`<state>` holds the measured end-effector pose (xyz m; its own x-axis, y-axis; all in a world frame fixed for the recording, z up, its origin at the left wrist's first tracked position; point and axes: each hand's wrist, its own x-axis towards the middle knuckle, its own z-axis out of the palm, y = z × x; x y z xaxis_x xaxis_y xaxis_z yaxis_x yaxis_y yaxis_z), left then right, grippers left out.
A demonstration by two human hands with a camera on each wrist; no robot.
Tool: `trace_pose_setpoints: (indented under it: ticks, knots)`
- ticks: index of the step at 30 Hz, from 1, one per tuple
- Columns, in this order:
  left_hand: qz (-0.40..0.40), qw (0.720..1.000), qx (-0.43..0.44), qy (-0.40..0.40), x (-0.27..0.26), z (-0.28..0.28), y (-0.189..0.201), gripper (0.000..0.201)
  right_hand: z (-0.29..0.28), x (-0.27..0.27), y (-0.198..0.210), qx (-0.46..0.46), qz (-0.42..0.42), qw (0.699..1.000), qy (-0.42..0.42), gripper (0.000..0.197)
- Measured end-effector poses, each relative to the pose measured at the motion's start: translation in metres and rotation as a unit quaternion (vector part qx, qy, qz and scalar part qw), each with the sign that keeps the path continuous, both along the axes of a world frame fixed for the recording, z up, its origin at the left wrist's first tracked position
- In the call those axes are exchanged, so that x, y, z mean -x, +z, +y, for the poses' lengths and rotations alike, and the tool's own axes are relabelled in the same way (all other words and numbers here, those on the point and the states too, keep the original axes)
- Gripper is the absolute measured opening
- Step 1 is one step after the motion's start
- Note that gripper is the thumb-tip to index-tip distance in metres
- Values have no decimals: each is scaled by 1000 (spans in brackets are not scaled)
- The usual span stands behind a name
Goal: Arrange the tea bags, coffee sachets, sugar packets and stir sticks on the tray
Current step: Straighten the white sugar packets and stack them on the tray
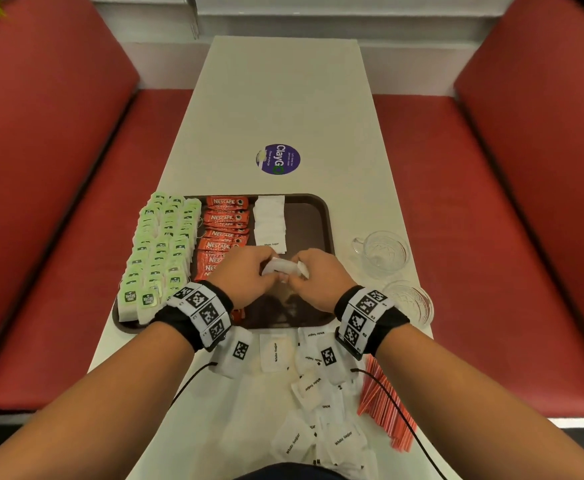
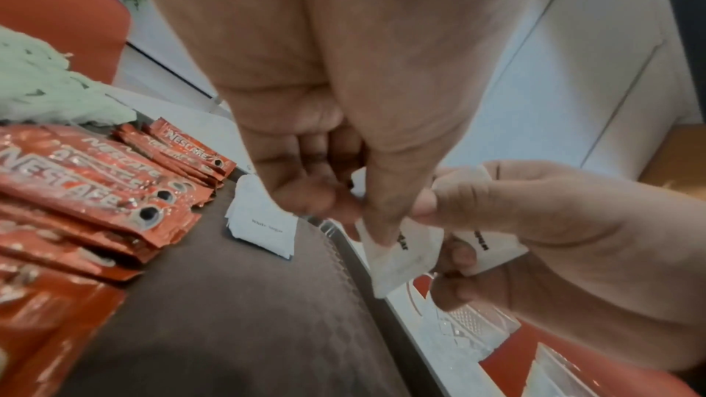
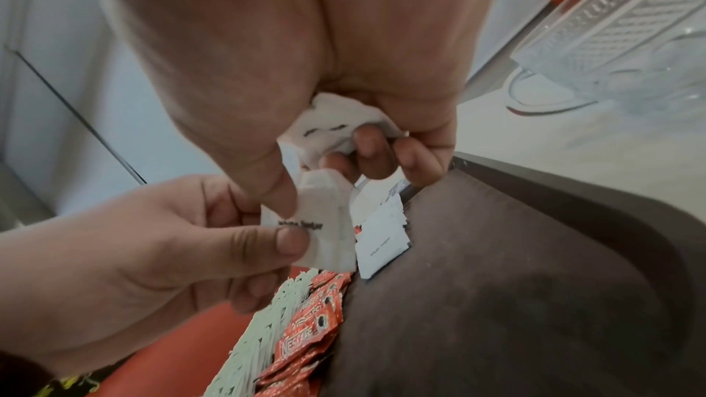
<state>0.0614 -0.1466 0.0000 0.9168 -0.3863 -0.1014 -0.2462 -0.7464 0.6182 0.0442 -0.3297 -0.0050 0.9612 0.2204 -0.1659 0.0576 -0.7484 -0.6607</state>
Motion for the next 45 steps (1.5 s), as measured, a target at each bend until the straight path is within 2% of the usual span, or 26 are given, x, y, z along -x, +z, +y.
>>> trace_pose_setpoints:
  ticks: [4,6,9,13,16,20,22,24,26,29,32,36,38,40,42,43,45]
  knots:
    - [34,999,-19,17,-14,5,-8,8,1,-15,-7,32,7,999,-6,17]
    - [43,998,-37,35,-24,8,-13,13,2,-24,-12,12,12,999,-40,19]
    - [49,992,-83,81,-43,9,-21,15,4,-42,-18,-7,50,994,-93,33]
    - [65,984,-122,117,-69,3,-29,21,11,-64,-23,-29,98,989,-111,43]
    - [70,978,-143,137,-82,-2,-33,28,14,-74,-23,-78,126,982,-118,47]
    - [64,970,-153,177,-87,-3,-37,54,22,-82,-23,-203,170,951,-160,55]
    - [52,968,-163,186,-87,-3,-39,65,30,-85,-25,-255,173,933,-184,68]
    - [49,966,-185,174,-89,-5,-42,65,31,-92,-49,-298,180,916,-202,86]
    - [50,964,-211,153,-93,-5,-42,61,34,-95,-67,-314,186,908,-207,82]
    - [50,966,-219,129,-100,-3,-42,57,41,-85,-48,-297,175,920,-186,65]
    - [44,968,-220,115,-103,-1,-38,54,43,-84,-38,-290,170,923,-188,69]
    - [5,973,-157,167,-115,2,-31,33,40,-97,-41,-322,160,909,-210,76]
    - [6,973,-143,181,-123,3,-30,29,40,-101,-39,-341,154,897,-233,66]
    - [32,975,-153,159,-126,2,-31,28,39,-107,-45,-359,173,889,-228,63]
    - [58,977,-150,142,-128,2,-34,30,34,-119,-80,-367,195,883,-217,62]
    - [68,977,-146,142,-128,2,-34,32,31,-120,-83,-365,203,881,-221,66]
    - [64,976,-137,156,-127,4,-33,34,34,-106,-50,-344,191,888,-237,58]
